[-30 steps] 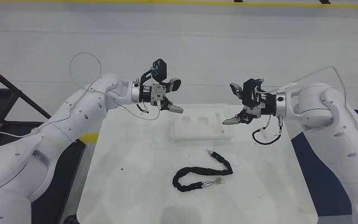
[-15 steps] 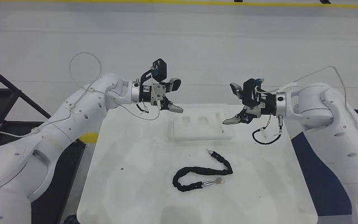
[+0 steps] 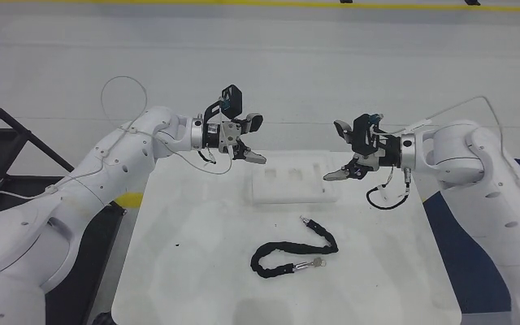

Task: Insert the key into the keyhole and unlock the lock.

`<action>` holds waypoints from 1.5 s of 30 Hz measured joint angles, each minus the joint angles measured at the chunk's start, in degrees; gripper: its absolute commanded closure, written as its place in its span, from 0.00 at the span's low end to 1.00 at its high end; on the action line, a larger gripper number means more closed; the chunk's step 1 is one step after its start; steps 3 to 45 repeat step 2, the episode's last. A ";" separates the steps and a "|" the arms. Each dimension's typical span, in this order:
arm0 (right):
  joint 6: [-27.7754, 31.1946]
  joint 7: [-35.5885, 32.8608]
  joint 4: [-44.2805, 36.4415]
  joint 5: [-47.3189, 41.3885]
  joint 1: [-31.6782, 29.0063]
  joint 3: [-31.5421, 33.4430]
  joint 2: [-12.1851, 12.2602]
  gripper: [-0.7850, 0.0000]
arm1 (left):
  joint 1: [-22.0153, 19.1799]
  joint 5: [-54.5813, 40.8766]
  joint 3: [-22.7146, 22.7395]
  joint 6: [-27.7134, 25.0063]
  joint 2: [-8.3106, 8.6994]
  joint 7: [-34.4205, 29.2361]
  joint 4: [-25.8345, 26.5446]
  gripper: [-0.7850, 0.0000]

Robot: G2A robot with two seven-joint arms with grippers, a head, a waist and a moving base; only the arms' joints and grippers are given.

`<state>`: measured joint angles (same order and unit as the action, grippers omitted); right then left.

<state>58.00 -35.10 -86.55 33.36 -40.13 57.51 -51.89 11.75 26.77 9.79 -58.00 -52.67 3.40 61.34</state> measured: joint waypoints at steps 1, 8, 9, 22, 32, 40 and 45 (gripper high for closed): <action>0.00 0.00 0.00 0.00 0.00 0.00 0.00 0.00 | 0.00 0.00 0.00 0.00 0.00 0.00 0.00 0.00; 0.00 0.00 0.00 0.00 0.00 0.00 0.00 0.00 | 0.00 0.00 0.00 0.00 0.00 0.00 0.00 0.00; 0.00 0.00 0.00 0.00 0.00 0.00 0.00 0.00 | 0.00 0.00 0.00 0.00 0.00 0.00 0.00 0.00; 0.00 0.00 0.00 0.00 0.00 0.00 0.00 0.00 | 0.00 0.00 0.00 0.00 0.00 0.00 0.00 0.00; 0.00 0.00 0.00 0.00 0.00 0.00 0.00 0.00 | 0.00 0.00 0.00 0.00 0.00 0.00 0.00 0.00; 0.00 0.00 0.00 0.00 0.00 0.00 0.00 0.00 | 0.00 0.00 0.00 0.00 0.00 0.00 0.00 0.00; 0.00 0.00 0.00 0.00 0.00 0.00 0.00 0.00 | 0.00 0.00 0.00 0.00 0.00 0.00 0.00 0.00</action>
